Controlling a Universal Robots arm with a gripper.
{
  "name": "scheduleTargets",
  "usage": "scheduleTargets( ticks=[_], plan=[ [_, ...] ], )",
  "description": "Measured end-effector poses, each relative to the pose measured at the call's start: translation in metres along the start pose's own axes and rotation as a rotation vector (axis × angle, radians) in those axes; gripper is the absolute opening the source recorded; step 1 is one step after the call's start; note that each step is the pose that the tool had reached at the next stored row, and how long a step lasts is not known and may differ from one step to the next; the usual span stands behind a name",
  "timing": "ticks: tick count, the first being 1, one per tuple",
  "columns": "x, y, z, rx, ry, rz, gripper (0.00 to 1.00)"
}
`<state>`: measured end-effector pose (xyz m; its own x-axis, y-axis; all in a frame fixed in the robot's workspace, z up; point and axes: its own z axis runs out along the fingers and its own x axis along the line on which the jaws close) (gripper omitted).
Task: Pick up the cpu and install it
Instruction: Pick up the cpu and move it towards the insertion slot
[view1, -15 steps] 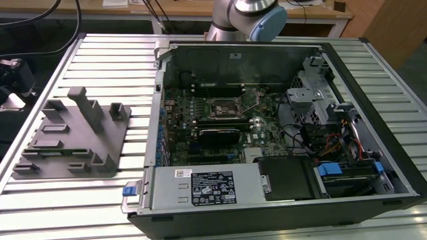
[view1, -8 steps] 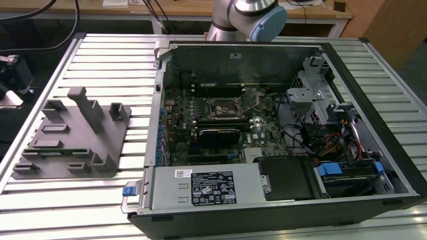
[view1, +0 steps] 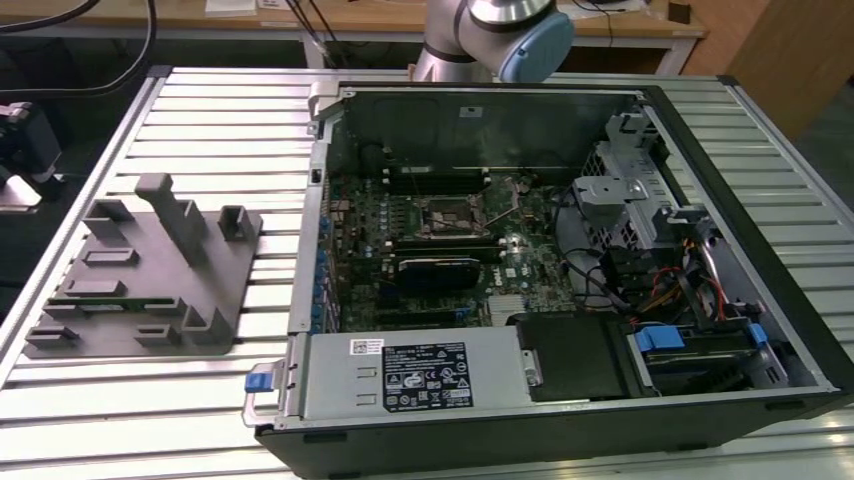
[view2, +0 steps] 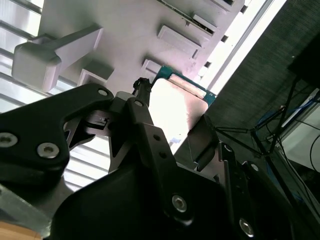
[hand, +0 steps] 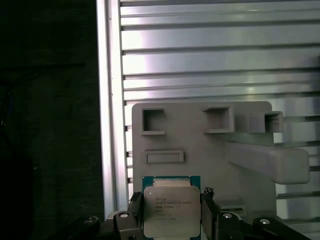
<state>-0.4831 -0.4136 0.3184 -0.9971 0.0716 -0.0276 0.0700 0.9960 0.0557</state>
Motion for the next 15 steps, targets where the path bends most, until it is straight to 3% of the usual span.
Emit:
scheduleTargets(
  ticks=[15],
  plan=[
    [-0.0004,0.0009,-0.016,0.0,-0.0001,0.0,0.55]
  ],
)
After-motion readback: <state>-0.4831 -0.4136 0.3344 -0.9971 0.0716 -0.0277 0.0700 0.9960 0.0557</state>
